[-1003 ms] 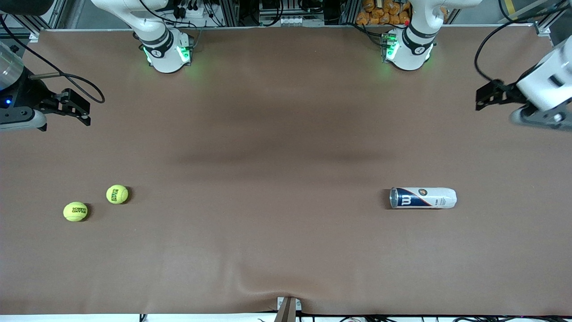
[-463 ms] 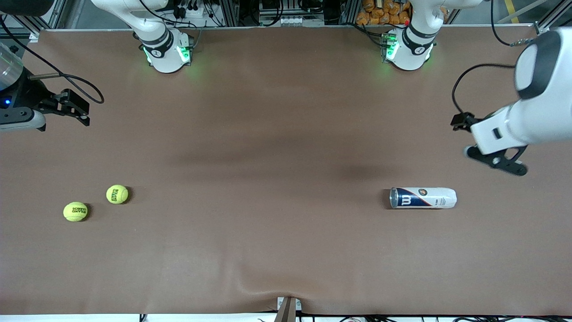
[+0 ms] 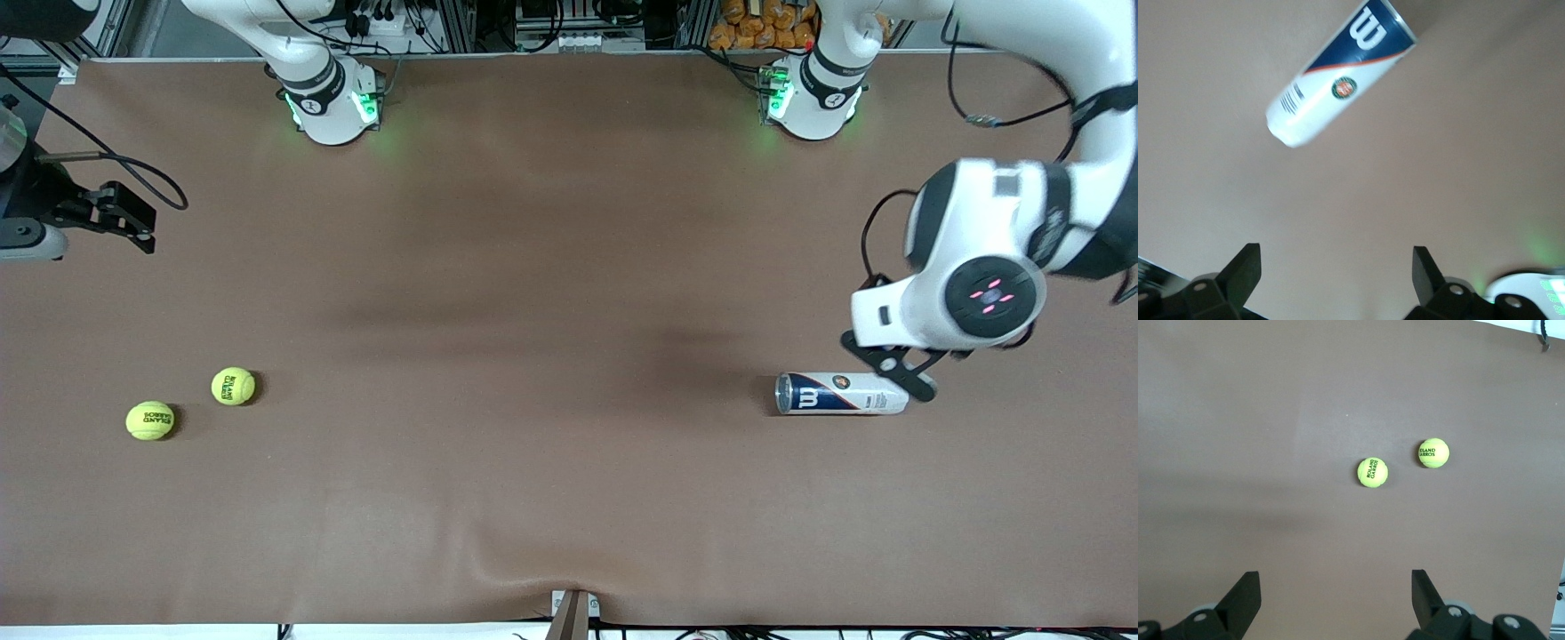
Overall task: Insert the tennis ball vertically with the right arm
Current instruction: 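Reach the left gripper down to the lying Wilson can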
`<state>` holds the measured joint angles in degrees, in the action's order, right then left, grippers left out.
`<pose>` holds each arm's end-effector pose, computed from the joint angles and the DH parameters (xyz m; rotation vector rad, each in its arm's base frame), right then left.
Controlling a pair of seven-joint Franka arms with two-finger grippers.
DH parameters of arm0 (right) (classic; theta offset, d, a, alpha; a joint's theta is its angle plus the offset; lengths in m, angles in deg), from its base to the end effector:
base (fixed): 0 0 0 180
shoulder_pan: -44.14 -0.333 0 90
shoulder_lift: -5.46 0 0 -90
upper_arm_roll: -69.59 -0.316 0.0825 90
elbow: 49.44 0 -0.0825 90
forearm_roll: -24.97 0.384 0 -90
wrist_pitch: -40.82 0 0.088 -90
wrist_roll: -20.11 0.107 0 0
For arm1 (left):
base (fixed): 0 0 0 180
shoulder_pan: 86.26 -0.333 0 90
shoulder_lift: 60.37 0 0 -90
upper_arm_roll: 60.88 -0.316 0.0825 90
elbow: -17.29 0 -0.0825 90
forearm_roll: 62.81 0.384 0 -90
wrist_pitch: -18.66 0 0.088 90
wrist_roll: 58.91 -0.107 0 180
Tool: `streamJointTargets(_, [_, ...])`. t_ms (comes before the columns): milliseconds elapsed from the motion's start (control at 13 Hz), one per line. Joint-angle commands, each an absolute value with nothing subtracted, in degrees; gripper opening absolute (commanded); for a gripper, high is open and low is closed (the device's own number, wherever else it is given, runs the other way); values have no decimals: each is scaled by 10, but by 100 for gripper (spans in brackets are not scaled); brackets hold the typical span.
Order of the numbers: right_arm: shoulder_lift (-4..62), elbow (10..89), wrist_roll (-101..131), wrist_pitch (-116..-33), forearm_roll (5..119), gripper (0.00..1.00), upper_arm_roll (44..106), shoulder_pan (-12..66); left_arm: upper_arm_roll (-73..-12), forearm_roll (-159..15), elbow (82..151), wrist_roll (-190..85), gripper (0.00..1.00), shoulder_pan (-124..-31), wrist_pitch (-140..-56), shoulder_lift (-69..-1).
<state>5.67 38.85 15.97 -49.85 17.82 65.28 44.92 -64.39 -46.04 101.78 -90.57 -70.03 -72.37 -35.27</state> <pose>0.5571 0.0211 0.6385 3.0097 0.2004 0.0561 0.6387 -0.1188 0.4091 -2.5946 1.1424 0.5312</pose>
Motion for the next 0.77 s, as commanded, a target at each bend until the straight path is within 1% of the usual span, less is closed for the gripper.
streamJointTargets(0, [63, 401, 159, -508, 172, 100, 648, 471, -647, -403, 1007, -985, 100, -700, -770, -302])
streamJointTargets(231, [85, 440, 155, -556, 177, 100, 648, 502, -645, -364, 1007, -1017, 100, -699, -818, -258])
streamJointTargets(309, [86, 465, 153, -587, 184, 100, 648, 511, -644, -350, 1008, -1020, 100, -698, -834, -243])
streamJointTargets(463, [94, 511, 140, -651, 185, 100, 648, 524, -644, -343, 1010, -1020, 100, -692, -840, -214])
streamJointTargets(694, [125, 557, 137, -733, 185, 100, 648, 532, -644, -343, 1011, -1020, 100, -691, -853, -190])
